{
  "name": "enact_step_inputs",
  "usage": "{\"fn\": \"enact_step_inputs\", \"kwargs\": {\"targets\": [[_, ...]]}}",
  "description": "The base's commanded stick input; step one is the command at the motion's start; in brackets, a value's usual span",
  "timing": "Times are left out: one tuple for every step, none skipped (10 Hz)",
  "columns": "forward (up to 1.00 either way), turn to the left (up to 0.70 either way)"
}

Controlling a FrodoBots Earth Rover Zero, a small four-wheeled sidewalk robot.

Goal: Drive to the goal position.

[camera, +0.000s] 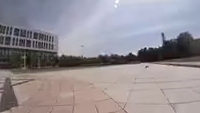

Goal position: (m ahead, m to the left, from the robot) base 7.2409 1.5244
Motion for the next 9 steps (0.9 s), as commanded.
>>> {"fn": "enact_step_inputs", "kwargs": {"targets": [[0.7,0.19],[0.7,0.0],[0.7,0.0],[0.7,0.0],[0.7,0.0],[0.7,0.15],[0.7,0.32],[0.7,0.11],[0.7,0.0]]}}
